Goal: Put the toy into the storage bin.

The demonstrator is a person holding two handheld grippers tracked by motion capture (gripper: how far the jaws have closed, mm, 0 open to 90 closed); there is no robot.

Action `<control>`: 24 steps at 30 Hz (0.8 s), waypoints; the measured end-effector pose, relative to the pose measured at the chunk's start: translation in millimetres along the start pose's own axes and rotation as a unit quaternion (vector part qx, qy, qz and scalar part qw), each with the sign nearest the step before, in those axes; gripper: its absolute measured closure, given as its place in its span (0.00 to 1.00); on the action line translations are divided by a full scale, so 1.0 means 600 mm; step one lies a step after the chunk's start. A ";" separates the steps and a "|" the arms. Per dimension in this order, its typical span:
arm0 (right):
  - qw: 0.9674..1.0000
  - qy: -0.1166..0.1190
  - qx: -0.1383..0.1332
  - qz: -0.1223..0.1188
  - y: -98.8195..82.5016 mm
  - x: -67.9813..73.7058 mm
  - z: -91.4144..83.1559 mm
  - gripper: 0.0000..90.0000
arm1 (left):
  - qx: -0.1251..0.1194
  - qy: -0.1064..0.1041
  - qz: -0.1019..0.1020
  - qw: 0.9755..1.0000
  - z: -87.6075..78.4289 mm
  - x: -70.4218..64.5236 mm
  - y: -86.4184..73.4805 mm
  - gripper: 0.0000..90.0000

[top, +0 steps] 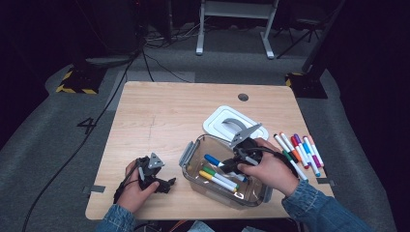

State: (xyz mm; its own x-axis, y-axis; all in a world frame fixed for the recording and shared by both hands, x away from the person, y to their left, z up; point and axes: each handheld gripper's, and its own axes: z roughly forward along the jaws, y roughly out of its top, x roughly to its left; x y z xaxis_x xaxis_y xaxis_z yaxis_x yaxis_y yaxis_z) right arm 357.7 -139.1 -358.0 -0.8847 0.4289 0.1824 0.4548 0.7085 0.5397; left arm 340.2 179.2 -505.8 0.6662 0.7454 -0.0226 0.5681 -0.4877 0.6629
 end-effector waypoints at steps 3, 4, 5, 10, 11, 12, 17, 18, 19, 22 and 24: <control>1.000 0.007 0.020 -0.006 0.002 0.005 0.024 0.85 | 0.000 0.000 0.000 1.000 0.000 0.000 0.000 0.00; 1.000 0.006 0.029 -0.010 0.002 0.006 0.035 0.85 | 0.000 0.000 0.000 1.000 0.000 0.000 0.000 0.00; 0.999 0.009 0.032 -0.011 0.003 0.006 0.041 0.85 | 0.000 0.000 0.000 1.000 0.000 0.000 0.000 0.00; 0.998 0.026 0.052 -0.011 0.002 0.005 0.075 0.85 | 0.000 0.000 0.000 1.000 0.000 0.000 0.000 0.00; 0.998 0.024 0.056 -0.012 0.001 0.005 0.079 0.85 | 0.000 0.000 0.000 1.000 0.000 0.000 0.000 0.00; 0.998 0.023 0.064 -0.016 -0.001 0.005 0.087 0.85 | 0.000 0.000 0.000 1.000 0.000 0.000 0.000 0.00; 0.996 0.027 0.082 -0.016 -0.004 0.004 0.109 0.85 | 0.000 0.000 0.000 1.000 0.000 0.000 0.000 0.00; 0.996 0.026 0.087 -0.017 -0.004 0.003 0.115 0.85 | 0.000 0.000 0.000 1.000 0.000 0.000 0.000 0.00; 0.995 0.027 0.091 -0.016 -0.005 0.002 0.119 0.85 | 0.000 0.000 0.000 1.000 0.000 0.000 0.000 0.00; 0.994 0.030 0.104 -0.013 -0.008 -0.001 0.131 0.85 | 0.000 0.000 0.000 1.000 0.000 0.000 0.000 0.00; 0.993 0.031 0.110 -0.012 -0.010 -0.001 0.139 0.85 | 0.000 0.000 0.000 1.000 0.000 0.000 0.000 0.00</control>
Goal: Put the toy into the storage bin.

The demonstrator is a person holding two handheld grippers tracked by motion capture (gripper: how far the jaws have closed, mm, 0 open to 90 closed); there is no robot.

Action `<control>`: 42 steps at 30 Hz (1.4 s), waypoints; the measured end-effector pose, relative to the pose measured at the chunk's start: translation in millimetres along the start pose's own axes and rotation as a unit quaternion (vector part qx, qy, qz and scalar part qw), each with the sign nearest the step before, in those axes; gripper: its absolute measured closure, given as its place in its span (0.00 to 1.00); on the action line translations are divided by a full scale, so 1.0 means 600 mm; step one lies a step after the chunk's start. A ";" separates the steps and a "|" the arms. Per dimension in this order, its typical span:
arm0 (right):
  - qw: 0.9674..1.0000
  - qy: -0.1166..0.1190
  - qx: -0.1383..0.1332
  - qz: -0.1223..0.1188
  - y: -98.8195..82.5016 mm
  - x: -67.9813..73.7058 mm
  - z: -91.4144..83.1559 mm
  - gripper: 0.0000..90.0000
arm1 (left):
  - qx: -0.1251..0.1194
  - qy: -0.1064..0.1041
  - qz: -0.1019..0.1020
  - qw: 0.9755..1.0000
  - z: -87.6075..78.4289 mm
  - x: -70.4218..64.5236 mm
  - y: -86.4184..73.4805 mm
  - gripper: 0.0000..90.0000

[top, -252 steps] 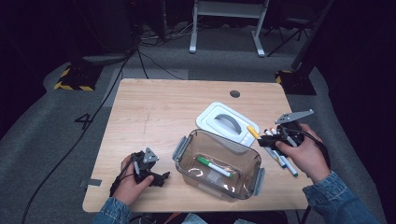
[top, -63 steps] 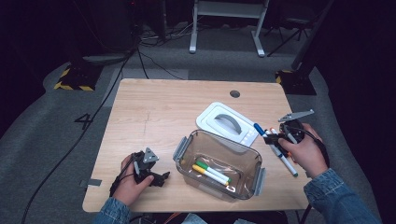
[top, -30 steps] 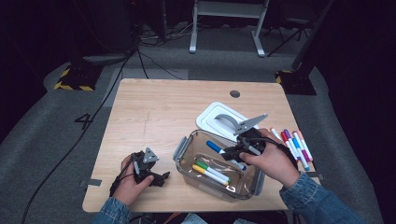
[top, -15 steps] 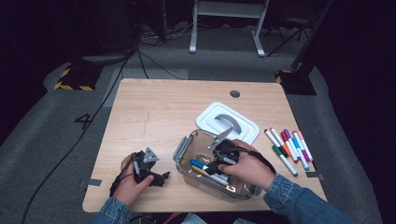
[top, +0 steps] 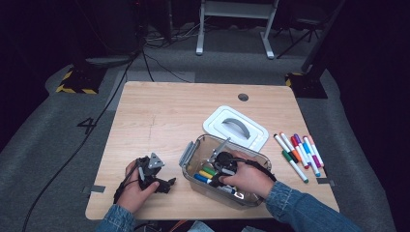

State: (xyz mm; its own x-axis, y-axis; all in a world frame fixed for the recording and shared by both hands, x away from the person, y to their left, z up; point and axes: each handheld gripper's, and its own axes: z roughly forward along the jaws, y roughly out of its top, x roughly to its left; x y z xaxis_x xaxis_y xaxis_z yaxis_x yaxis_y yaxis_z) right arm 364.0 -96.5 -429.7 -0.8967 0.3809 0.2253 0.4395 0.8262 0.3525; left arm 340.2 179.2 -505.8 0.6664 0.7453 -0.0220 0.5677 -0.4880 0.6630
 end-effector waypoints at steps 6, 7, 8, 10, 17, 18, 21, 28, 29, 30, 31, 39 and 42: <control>1.000 0.010 0.016 -0.001 -0.001 0.000 0.019 0.85 | 0.000 0.000 0.000 1.000 0.000 0.000 0.000 0.00; 1.000 0.011 0.018 -0.001 -0.002 0.000 0.020 0.85 | 0.000 0.000 0.000 1.000 0.000 0.000 0.000 0.00; 1.000 0.012 0.019 0.000 -0.002 0.000 0.021 0.85 | 0.000 0.000 0.000 1.000 0.000 0.000 0.000 0.00; 1.000 0.013 0.021 0.000 -0.003 0.000 0.024 0.85 | 0.000 0.000 0.000 1.000 0.000 0.000 0.000 0.00; 1.000 0.005 0.007 0.004 -0.005 -0.001 0.029 0.75 | 0.000 0.000 0.000 1.000 0.000 0.000 0.000 0.00; 1.000 0.001 0.000 0.002 -0.005 -0.003 0.025 0.74 | 0.000 0.000 0.000 1.000 0.000 0.000 0.000 0.00; 1.000 -0.016 -0.025 0.001 -0.004 -0.007 0.012 0.72 | 0.000 0.000 0.000 1.000 0.000 0.000 0.000 0.00; 0.996 -0.043 -0.079 0.005 -0.002 -0.009 -0.040 0.72 | 0.000 0.000 0.000 1.000 0.000 0.000 0.000 0.00; 0.995 -0.046 -0.083 0.005 -0.003 -0.009 -0.047 0.72 | 0.000 0.000 0.000 1.000 0.000 0.000 0.000 0.00; 0.995 -0.052 -0.090 0.003 -0.003 -0.010 -0.058 0.72 | 0.000 0.000 0.000 1.000 0.000 0.000 0.000 0.00; 0.994 -0.053 -0.094 0.004 -0.004 -0.010 -0.064 0.72 | 0.000 0.000 0.000 1.000 0.000 0.000 0.000 0.00; 0.987 -0.081 -0.135 0.020 -0.026 -0.018 -0.140 0.73 | 0.000 0.000 0.000 1.000 0.000 0.000 0.000 0.00; 0.984 -0.093 -0.150 0.034 -0.041 -0.028 -0.165 0.73 | 0.000 0.000 0.000 1.000 0.000 0.000 0.000 0.00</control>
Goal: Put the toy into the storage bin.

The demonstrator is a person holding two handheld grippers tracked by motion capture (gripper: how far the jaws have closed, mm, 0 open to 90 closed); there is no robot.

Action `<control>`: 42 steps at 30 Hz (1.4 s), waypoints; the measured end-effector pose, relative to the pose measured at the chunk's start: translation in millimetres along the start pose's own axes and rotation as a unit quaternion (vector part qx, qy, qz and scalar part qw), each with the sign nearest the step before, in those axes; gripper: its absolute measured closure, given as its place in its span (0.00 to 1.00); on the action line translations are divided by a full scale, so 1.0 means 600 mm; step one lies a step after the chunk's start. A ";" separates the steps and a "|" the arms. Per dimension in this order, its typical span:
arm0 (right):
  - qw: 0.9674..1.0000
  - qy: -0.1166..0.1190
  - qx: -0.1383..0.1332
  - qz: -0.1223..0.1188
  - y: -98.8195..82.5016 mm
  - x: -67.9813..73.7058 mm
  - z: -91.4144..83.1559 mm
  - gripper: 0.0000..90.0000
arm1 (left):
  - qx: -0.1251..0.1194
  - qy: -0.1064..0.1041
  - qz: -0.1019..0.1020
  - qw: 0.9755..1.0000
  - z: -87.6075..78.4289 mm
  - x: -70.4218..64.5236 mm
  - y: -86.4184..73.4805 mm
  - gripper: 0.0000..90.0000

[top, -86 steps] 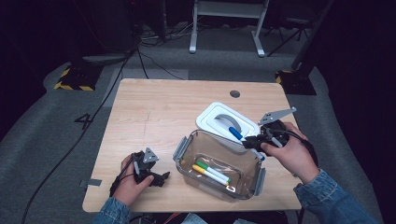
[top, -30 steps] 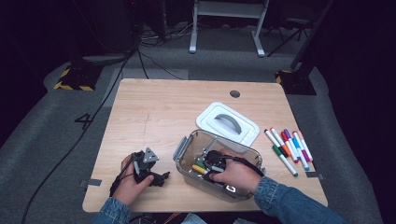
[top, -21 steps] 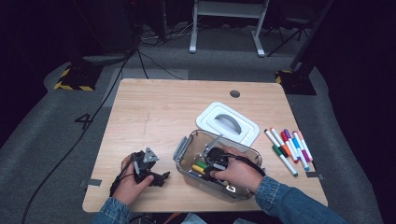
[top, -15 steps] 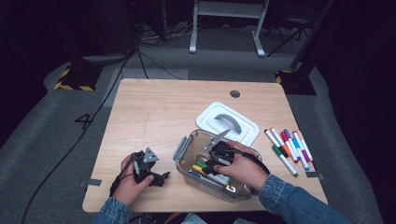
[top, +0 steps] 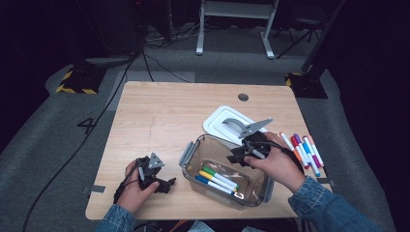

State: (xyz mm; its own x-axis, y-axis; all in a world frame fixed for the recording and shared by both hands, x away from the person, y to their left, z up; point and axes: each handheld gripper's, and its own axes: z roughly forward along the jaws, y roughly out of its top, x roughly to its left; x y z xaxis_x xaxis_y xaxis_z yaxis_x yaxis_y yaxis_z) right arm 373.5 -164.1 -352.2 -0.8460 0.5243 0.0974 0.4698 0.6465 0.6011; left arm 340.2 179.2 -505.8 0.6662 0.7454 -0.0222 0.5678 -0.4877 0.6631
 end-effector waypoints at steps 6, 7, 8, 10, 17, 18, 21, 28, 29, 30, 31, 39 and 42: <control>0.999 -0.030 -0.019 0.027 -0.019 -0.035 -0.040 0.73 | 0.000 0.000 0.000 1.000 0.000 0.000 0.000 0.00; 0.999 -0.034 -0.021 0.032 -0.022 -0.041 -0.046 0.73 | 0.000 0.000 0.000 1.000 0.000 0.000 0.000 0.00; 0.998 -0.039 -0.025 0.038 -0.027 -0.048 -0.053 0.73 | 0.000 0.000 0.000 1.000 0.000 0.000 0.000 0.00; 0.997 -0.049 -0.027 0.045 -0.033 -0.058 -0.064 0.73 | 0.000 0.000 0.000 1.000 0.000 0.000 0.000 0.00; 0.992 -0.088 -0.035 0.086 -0.075 -0.104 -0.100 0.73 | 0.000 0.000 0.000 1.000 0.000 0.000 0.000 0.00; 0.991 -0.092 -0.036 0.092 -0.083 -0.109 -0.104 0.74 | 0.000 0.000 0.000 1.000 0.000 0.000 0.000 0.00; 0.988 -0.104 -0.035 0.109 -0.104 -0.125 -0.113 0.74 | 0.000 0.000 0.000 1.000 0.000 0.000 0.000 0.00; 0.980 -0.127 -0.024 0.151 -0.162 -0.164 -0.117 0.75 | 0.000 0.000 0.000 1.000 0.000 0.000 0.000 0.00; 0.979 -0.128 -0.023 0.156 -0.169 -0.168 -0.115 0.75 | 0.000 0.000 -0.001 1.000 0.000 0.000 0.000 0.00; 0.978 -0.131 -0.020 0.160 -0.176 -0.172 -0.112 0.75 | 0.000 0.000 0.000 1.000 0.000 0.000 0.000 0.00; 0.977 -0.135 -0.016 0.162 -0.181 -0.175 -0.110 0.75 | 0.000 0.000 0.000 1.000 0.000 0.000 0.000 0.00; 0.969 -0.147 0.021 0.197 -0.241 -0.205 -0.075 0.76 | 0.000 0.000 0.000 1.000 0.000 0.000 0.000 0.00; 0.967 -0.148 0.028 0.208 -0.257 -0.214 -0.063 0.76 | 0.000 0.000 0.000 1.000 0.000 0.000 0.000 0.00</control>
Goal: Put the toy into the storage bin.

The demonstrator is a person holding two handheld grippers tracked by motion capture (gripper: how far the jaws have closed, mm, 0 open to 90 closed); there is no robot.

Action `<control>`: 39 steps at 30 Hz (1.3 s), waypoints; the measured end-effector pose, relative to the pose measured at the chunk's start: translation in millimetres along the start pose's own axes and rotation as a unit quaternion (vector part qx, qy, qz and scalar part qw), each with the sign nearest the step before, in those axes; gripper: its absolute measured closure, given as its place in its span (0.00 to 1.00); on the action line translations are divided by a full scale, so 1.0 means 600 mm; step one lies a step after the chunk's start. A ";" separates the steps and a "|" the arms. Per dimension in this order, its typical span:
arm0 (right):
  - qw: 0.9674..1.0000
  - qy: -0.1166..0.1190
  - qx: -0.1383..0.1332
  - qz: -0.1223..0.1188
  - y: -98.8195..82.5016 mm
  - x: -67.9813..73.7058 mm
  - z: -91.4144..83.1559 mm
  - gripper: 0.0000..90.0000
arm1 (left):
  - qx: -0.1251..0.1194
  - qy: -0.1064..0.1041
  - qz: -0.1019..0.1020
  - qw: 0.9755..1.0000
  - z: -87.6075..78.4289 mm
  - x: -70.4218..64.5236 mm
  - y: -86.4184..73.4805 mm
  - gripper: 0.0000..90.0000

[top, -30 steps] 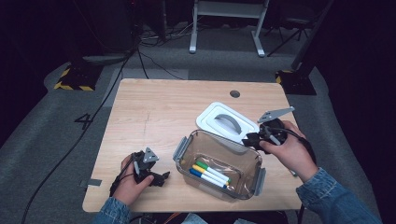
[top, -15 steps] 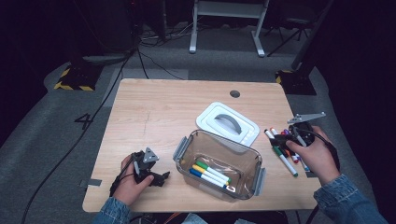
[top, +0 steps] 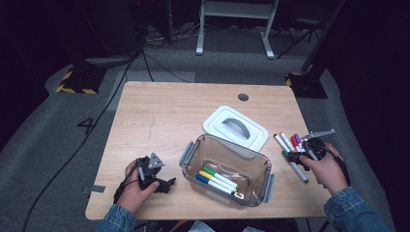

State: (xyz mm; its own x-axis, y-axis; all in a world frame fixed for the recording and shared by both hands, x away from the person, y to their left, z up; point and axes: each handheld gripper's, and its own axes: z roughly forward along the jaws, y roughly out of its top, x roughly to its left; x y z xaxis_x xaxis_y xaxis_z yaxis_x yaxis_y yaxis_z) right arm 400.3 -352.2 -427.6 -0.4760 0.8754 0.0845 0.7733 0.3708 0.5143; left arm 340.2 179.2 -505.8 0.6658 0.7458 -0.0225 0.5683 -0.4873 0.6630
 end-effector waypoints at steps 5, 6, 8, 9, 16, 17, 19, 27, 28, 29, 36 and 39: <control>1.000 -0.014 0.015 0.002 -0.011 -0.012 0.017 0.77 | 0.000 0.000 0.000 1.000 0.000 0.000 0.000 0.00; 1.000 -0.016 0.017 0.003 -0.014 -0.015 0.020 0.77 | 0.000 0.000 0.000 1.000 0.000 0.000 0.000 0.00; 1.000 -0.018 0.025 0.008 -0.018 -0.019 0.027 0.77 | 0.000 0.000 0.000 1.000 0.000 0.000 0.000 0.00; 0.999 -0.019 0.028 0.009 -0.021 -0.020 0.030 0.77 | 0.000 0.000 0.000 1.000 0.000 0.000 0.000 0.00; 0.999 -0.022 0.049 0.006 -0.032 -0.023 0.048 0.81 | 0.000 0.000 0.000 1.000 0.000 0.000 0.000 0.00; 0.998 -0.022 0.052 0.007 -0.033 -0.022 0.050 0.81 | 0.000 0.000 0.000 1.000 0.000 0.000 0.000 0.00; 0.998 -0.023 0.055 0.004 -0.035 -0.022 0.055 0.83 | 0.000 0.000 0.000 1.000 0.000 0.000 0.000 0.00; 0.998 -0.018 0.056 0.002 -0.030 -0.016 0.050 0.86 | 0.000 0.000 0.000 1.000 0.000 0.000 0.000 0.00; 0.999 -0.016 0.052 0.001 -0.027 -0.014 0.046 0.86 | 0.000 0.000 0.000 1.000 0.000 0.000 0.000 0.00; 0.999 -0.012 0.048 0.002 -0.024 -0.013 0.041 0.86 | 0.000 0.000 0.000 1.000 0.000 0.000 0.000 0.00; 1.000 0.009 0.017 -0.006 0.003 0.007 -0.001 0.86 | 0.000 0.000 0.000 1.000 0.000 0.000 0.000 0.00; 1.000 0.019 0.000 -0.012 0.015 0.018 -0.019 0.86 | 0.000 0.000 0.000 1.000 0.000 0.000 0.000 0.00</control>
State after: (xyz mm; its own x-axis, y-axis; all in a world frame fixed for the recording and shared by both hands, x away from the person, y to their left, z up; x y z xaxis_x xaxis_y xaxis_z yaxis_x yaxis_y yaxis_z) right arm 397.2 -342.8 -412.5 -0.5105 0.8535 0.1046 0.7615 0.3922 0.5161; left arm 340.2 179.2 -505.8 0.6657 0.7459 -0.0228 0.5685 -0.4871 0.6630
